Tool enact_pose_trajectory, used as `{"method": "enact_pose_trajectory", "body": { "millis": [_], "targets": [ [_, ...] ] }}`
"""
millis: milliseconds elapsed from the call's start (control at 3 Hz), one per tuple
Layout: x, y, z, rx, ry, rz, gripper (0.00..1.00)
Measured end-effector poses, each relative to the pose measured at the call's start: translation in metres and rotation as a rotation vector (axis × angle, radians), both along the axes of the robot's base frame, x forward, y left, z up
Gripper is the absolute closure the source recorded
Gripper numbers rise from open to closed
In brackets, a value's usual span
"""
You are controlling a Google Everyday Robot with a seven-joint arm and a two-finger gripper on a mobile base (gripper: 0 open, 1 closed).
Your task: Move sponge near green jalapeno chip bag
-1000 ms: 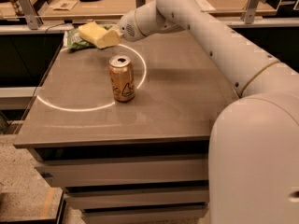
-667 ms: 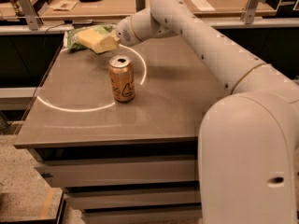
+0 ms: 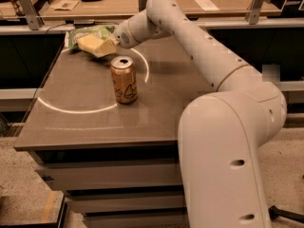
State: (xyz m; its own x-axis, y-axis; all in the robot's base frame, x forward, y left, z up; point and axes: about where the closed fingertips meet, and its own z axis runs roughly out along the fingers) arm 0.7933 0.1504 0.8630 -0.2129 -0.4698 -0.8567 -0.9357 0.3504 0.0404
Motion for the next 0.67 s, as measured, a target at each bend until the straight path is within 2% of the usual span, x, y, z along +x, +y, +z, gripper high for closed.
{"method": "enact_pose_trajectory", "body": {
  "millis": [333,667],
  "targets": [
    [0.0188,0.0011,-0.0003,-0.031,-0.009,-0.009,1.00],
    [0.0198,0.0020,0.0025,-0.026,-0.014,-0.009,0.81]
  ]
}}
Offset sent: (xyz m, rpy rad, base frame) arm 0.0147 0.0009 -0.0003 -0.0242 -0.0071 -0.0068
